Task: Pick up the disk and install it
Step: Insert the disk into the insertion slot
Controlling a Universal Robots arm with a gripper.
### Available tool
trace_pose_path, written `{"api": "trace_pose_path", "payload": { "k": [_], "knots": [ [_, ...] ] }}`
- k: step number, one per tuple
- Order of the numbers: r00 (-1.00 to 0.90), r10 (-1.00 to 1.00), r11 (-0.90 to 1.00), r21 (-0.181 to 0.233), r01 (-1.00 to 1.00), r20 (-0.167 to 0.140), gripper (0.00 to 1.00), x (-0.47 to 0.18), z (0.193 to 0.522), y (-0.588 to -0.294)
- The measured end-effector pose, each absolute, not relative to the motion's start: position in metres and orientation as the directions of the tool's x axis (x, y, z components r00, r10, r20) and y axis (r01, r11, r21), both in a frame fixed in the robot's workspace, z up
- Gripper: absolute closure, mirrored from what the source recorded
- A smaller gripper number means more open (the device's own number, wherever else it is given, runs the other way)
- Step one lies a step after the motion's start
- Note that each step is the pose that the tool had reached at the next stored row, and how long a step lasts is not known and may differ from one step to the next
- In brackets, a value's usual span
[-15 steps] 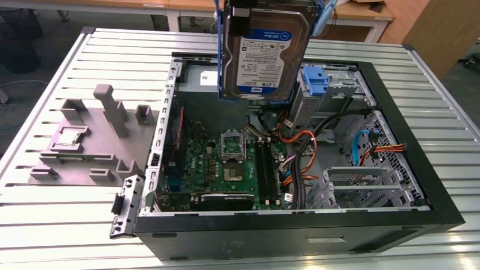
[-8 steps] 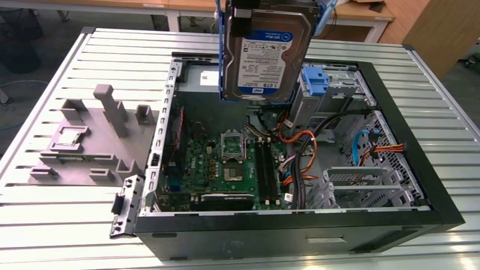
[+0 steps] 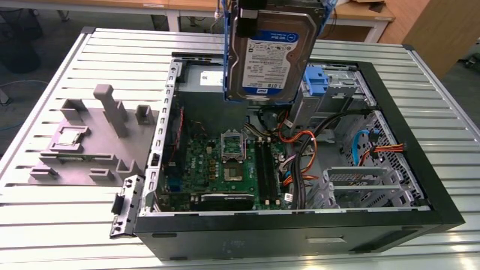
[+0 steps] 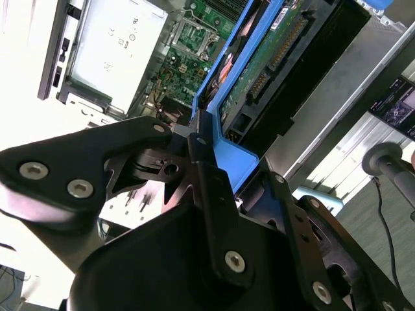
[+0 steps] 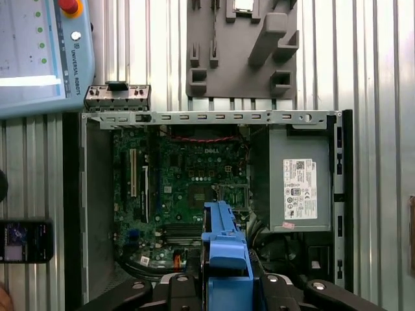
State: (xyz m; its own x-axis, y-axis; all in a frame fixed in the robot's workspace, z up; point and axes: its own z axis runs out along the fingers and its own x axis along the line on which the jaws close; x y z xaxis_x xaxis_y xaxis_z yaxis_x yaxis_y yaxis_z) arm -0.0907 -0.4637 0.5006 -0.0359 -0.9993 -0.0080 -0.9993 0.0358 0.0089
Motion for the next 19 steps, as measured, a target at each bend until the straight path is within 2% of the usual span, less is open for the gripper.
{"api": "trace_pose_path", "payload": {
  "k": [19],
  "knots": [
    [-0.036, -0.999, 0.036, 0.009, -0.999, -0.008, 0.64, -0.082, 0.499, -0.477]
  ]
}}
